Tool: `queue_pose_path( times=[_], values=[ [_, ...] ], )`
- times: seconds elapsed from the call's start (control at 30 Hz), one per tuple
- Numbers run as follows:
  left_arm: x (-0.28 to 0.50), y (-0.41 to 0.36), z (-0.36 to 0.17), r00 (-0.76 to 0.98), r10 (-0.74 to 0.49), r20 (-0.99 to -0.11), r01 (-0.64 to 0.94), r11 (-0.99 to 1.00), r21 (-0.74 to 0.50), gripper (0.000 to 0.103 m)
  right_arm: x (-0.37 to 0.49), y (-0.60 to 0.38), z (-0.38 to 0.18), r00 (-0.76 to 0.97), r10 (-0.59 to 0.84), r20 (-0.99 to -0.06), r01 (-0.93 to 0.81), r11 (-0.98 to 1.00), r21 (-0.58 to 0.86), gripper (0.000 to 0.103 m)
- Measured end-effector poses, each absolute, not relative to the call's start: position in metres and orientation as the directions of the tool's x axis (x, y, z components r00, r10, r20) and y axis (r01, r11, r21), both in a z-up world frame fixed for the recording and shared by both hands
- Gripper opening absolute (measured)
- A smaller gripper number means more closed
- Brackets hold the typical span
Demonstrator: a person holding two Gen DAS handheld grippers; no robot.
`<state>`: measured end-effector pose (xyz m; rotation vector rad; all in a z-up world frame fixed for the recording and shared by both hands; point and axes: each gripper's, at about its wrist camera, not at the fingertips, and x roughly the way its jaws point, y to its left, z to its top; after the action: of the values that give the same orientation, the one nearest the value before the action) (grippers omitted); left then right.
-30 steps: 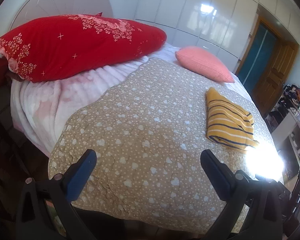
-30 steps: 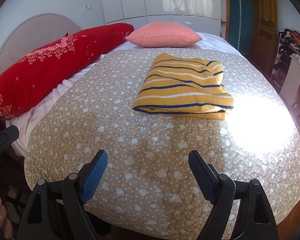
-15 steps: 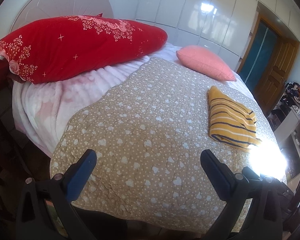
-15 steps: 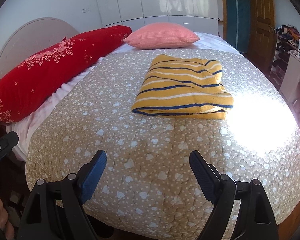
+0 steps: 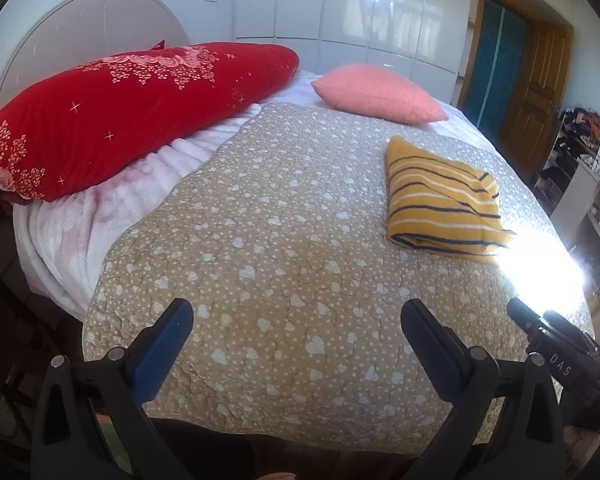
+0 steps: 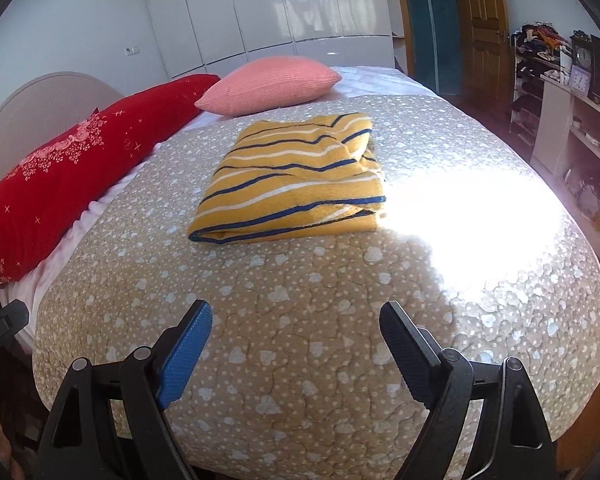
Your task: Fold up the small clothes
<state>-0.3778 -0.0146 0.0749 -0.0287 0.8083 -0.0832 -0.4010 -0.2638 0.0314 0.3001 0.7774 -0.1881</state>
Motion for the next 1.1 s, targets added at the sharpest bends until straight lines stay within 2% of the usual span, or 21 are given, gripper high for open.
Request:
queue_pose_path(
  times=[0.3,0.73,1.1],
  values=[
    [-0.370,-0.057,0.066,0.657,-0.075,-0.750,0.138,0.990,0.021,0.103,-0.404,-0.299,0.020,0.698,-0.084,-0.711,0.309,0.931,0.193,0.090],
    [-0.352,-0.111,0.052,0.600,-0.099,-0.794,0.248,0.966,0.067,0.103,-0.409,-0.334,0.009,0.694,-0.099,-0.713,0.346,0.914,0.209,0.091],
    [-0.341,-0.137,0.057,0.599,-0.132,-0.790,0.321,0.943,0.086,0.103,-0.409,-0.347,0.010,0.703,-0.113,-0.702,0.345,0.918,0.197,0.093]
  ],
)
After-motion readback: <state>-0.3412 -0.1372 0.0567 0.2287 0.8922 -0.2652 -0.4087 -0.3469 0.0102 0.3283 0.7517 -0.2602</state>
